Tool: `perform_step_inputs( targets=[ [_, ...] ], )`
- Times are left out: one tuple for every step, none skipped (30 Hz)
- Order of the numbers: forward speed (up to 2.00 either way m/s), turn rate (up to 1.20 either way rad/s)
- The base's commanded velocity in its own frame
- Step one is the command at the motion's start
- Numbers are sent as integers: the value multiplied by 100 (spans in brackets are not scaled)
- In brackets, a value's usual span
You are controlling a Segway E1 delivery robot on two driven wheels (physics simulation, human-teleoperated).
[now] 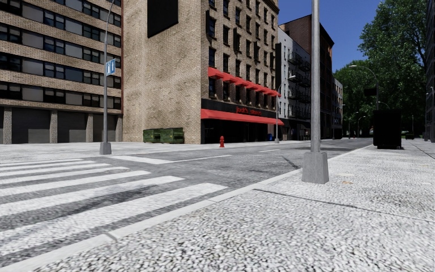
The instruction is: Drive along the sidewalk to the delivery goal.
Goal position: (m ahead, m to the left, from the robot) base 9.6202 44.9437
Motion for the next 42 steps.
perform_step_inputs(
  targets=[
    [0, 0],
    [0, 0],
    [0, 0],
    [0, 0],
    [0, 0],
    [0, 0],
    [0, 0],
    [0, 0],
    [0, 0],
    [0, 0],
    [0, 0],
    [0, 0],
    [0, 0],
    [0, 0],
    [0, 0],
    [0, 0],
    [0, 0],
    [0, 0],
    [0, 0],
    [0, 0],
    [0, 0],
    [0, 0],
    [0, 0],
    [0, 0],
    [0, 0],
    [0, 0],
    [0, 0],
    [0, 0],
    [0, 0],
    [0, 0],
    [0, 3],
    [0, 15],
    [0, 15],
    [0, 26],
    [0, 35],
    [60, 38],
    [74, 39],
    [74, 39],
    [91, 39],
    [95, 39],
    [95, 39],
    [95, 39]
  ],
)
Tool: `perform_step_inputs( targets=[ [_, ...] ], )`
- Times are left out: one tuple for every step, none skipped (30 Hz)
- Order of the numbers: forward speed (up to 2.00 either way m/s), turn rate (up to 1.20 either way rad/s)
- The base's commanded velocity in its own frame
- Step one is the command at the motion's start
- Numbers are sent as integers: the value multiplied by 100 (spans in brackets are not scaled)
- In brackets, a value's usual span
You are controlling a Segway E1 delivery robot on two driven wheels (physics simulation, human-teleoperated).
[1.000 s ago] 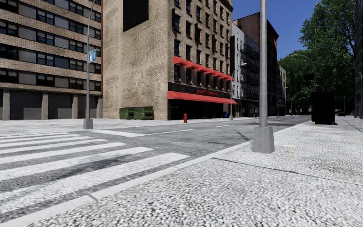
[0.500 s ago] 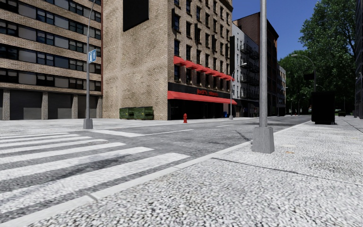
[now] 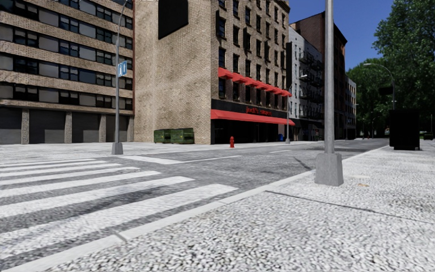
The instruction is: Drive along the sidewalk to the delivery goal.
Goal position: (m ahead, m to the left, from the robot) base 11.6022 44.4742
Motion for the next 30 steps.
perform_step_inputs(
  targets=[
    [96, 39],
    [105, 39],
    [109, 39],
    [109, 39],
    [110, 39],
    [111, 39],
    [111, 39],
    [111, 39],
    [111, 39],
    [111, 39],
    [112, 39],
    [113, 39],
    [113, 39],
    [115, 39],
    [120, 40],
    [126, 43],
    [132, 47],
    [132, 47],
    [133, 48],
    [133, 48],
    [133, 48],
    [133, 48],
    [133, 48],
    [136, 48],
    [137, 48],
    [137, 48],
    [137, 49],
    [137, 50],
    [137, 54],
    [137, 55]
  ],
)
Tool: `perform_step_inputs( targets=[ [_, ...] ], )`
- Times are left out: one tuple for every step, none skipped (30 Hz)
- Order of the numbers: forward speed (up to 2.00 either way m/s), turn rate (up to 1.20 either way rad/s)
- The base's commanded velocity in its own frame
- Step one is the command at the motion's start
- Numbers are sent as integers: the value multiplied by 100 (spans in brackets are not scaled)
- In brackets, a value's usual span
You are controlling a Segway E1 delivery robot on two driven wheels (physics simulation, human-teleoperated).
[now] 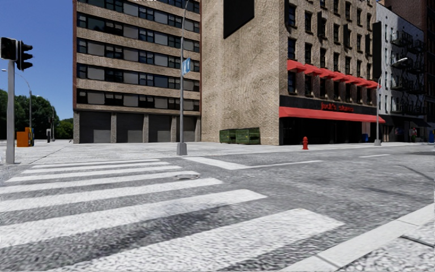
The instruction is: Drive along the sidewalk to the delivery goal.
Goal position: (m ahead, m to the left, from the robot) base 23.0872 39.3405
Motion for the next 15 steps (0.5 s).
perform_step_inputs(
  targets=[
    [137, 55],
    [137, 56],
    [137, 56],
    [137, 56],
    [137, 56],
    [137, 56],
    [136, 56],
    [136, 56],
    [136, 56],
    [136, 56],
    [136, 56],
    [136, 56],
    [136, 56],
    [136, 56],
    [136, 56]
  ],
)
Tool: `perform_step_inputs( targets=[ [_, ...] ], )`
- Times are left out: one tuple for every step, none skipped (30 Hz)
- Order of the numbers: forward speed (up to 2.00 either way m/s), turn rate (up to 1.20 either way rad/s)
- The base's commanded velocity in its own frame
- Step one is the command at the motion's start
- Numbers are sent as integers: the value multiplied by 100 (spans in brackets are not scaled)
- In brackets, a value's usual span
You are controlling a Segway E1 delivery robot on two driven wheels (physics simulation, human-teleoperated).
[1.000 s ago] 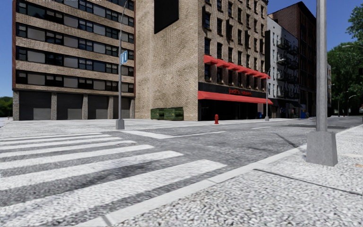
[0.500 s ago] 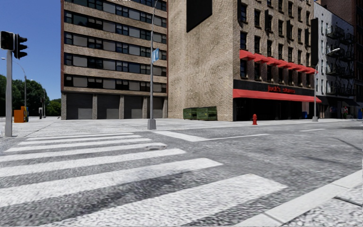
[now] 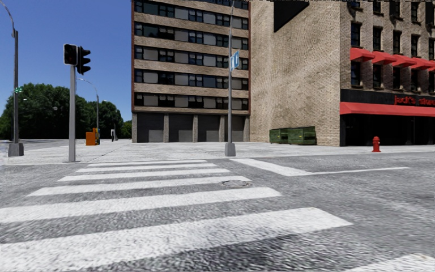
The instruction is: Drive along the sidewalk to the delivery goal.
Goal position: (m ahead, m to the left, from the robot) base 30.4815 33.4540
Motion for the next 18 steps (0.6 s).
perform_step_inputs(
  targets=[
    [136, 56],
    [136, 56],
    [136, 56],
    [136, 56],
    [136, 56],
    [136, 56],
    [136, 56],
    [136, 56],
    [133, 56],
    [131, 56],
    [131, 56],
    [131, 56],
    [131, 56],
    [131, 56],
    [131, 56],
    [131, 56],
    [128, 56],
    [127, 56]
  ],
)
